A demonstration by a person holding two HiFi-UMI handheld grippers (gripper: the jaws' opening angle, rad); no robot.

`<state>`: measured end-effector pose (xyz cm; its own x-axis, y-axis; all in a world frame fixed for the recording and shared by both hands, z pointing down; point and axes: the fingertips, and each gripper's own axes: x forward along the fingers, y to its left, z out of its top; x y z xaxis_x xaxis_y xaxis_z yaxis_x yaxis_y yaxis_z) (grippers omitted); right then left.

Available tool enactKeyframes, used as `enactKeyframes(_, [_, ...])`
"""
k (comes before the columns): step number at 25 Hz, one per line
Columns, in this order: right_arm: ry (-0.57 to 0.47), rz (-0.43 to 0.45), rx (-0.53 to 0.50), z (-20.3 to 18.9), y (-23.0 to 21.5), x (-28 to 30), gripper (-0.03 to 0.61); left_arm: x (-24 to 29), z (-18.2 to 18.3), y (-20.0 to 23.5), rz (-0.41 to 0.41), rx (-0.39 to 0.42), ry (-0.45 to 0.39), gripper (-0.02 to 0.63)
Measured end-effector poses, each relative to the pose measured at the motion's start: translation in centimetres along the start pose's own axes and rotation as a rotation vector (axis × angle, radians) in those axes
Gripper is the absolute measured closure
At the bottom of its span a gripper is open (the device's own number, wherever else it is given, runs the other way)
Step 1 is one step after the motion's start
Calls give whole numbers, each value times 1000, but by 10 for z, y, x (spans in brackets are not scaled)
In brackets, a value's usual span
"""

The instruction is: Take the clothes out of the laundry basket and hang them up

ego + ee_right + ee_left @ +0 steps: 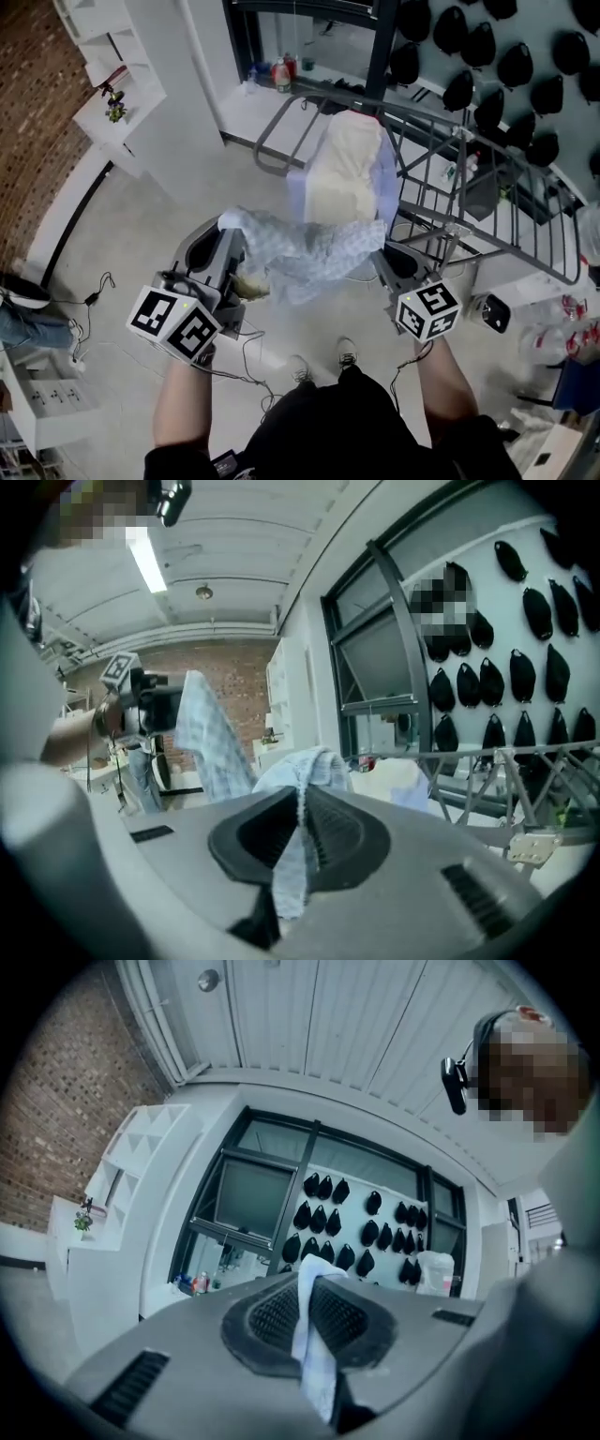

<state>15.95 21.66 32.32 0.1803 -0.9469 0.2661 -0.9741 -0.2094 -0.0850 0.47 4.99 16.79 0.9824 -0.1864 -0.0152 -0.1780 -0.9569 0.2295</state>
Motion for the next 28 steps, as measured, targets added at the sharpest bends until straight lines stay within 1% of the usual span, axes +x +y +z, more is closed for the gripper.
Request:
enactKeyframes(2, [-43,-19,-6,21,-1,-12,538,5,-18,-3,-20,8,35,597])
enactKeyframes(6, [-104,-61,-21,52,-2,-36,538,16,-57,-15,-91,54,95,597])
enactKeyframes(9, [-129,-106,-43,68,-1,-54,540,16,-78,-20,-143,39,142,595])
enactKeyframes(12, [-153,-147,-70,81,-4,-71,540,12,-98,-16,-167,53,196,594])
enactKeyframes(13, [-160,-163,-78,86,-6,-76,540,11,-107,-14,-171,61,220,579])
enactKeyframes(16, [-179,-221,-84,97,-14,-95,540,7,-140,-6,-192,79,316,438])
enactKeyframes(20, [-205,-288,-82,107,-26,-119,541,3,-168,-6,-241,72,387,391])
enactKeyframes(22, [-208,-304,-84,110,-29,-128,541,1,-175,-9,-265,79,410,387])
enactKeyframes(24, [-200,-306,-104,111,-29,-134,541,3,-176,-18,-300,72,413,387])
enactKeyframes(26, [-183,-302,-142,111,-25,-136,541,8,-173,-35,-355,60,397,387])
enactKeyframes(28, [-163,-299,-178,108,-22,-137,541,16,-170,-57,-411,64,374,387])
